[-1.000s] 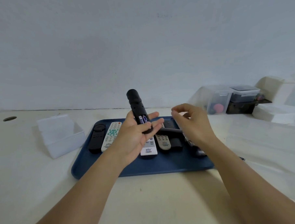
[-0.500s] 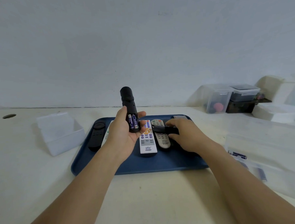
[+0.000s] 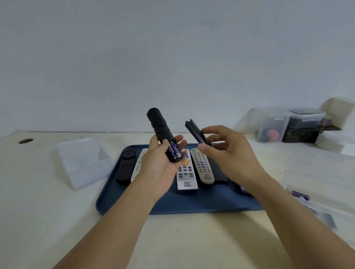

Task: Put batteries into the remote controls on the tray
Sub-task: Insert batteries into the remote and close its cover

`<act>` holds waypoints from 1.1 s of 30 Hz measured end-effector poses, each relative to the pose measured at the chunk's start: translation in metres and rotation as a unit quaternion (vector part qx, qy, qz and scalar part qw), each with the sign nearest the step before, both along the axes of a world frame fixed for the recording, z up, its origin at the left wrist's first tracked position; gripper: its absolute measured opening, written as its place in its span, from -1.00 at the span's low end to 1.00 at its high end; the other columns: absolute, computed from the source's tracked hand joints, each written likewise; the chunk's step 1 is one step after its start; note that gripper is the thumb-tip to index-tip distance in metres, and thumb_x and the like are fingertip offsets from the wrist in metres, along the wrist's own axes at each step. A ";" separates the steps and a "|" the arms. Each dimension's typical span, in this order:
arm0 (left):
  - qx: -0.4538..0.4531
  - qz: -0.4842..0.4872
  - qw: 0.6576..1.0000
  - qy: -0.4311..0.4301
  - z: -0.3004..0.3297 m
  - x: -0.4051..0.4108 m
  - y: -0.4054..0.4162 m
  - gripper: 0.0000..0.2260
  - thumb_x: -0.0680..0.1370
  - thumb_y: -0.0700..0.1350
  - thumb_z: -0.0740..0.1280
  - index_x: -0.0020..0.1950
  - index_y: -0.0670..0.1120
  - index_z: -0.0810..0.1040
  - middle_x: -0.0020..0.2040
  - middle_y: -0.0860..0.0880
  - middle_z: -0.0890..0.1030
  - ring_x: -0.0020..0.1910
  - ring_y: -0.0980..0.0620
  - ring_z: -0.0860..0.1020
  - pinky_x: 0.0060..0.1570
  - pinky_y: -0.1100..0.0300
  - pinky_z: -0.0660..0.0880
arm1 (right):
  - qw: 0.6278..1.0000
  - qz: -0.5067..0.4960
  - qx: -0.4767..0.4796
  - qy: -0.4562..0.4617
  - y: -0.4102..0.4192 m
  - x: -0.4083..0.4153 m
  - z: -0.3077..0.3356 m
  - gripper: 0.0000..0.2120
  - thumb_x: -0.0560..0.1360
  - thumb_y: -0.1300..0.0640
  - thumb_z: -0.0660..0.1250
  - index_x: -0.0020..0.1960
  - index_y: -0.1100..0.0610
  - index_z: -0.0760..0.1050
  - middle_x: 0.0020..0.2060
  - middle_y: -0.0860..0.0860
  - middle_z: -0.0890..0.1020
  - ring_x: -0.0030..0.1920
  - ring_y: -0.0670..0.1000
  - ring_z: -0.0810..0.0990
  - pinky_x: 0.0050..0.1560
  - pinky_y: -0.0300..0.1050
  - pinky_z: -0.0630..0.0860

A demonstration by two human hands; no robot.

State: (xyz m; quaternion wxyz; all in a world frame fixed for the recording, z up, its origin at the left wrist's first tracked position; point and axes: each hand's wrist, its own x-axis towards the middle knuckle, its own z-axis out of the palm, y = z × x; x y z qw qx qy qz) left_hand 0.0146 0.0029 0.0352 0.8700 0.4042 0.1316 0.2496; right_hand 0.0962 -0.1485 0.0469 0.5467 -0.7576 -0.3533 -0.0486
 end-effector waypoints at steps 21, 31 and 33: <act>-0.050 -0.051 0.996 -0.058 0.008 -0.009 -0.003 -0.47 0.66 0.30 0.00 0.30 0.01 0.59 0.05 -0.15 0.68 -0.13 -0.13 0.70 0.00 -0.08 0.57 | 0.993 -0.016 -0.011 -0.117 0.022 -0.030 -0.028 -0.61 0.44 0.05 0.52 0.23 -0.12 0.56 -0.03 -0.19 0.58 -0.05 -0.16 0.58 0.02 -0.15 0.57; -0.072 -0.068 0.994 -0.048 0.008 -0.008 -0.008 -0.48 0.68 0.26 0.00 0.42 0.00 0.50 0.12 -0.15 0.66 0.17 -0.16 0.63 0.04 -0.07 0.58 | 0.991 0.001 -0.016 -0.131 0.021 -0.028 -0.028 -0.67 0.46 0.06 0.50 0.21 -0.09 0.63 -0.08 -0.12 0.62 -0.05 -0.11 0.59 -0.05 -0.06 0.58; -0.072 -0.060 0.995 -0.046 0.009 -0.007 -0.008 -0.48 0.68 0.25 0.00 0.42 -0.02 0.49 0.07 -0.13 0.64 0.16 -0.16 0.62 0.06 -0.08 0.58 | 0.992 0.007 -0.016 -0.129 0.020 -0.026 -0.026 -0.67 0.45 0.05 0.51 0.21 -0.08 0.63 -0.09 -0.13 0.63 -0.06 -0.11 0.59 -0.05 -0.05 0.58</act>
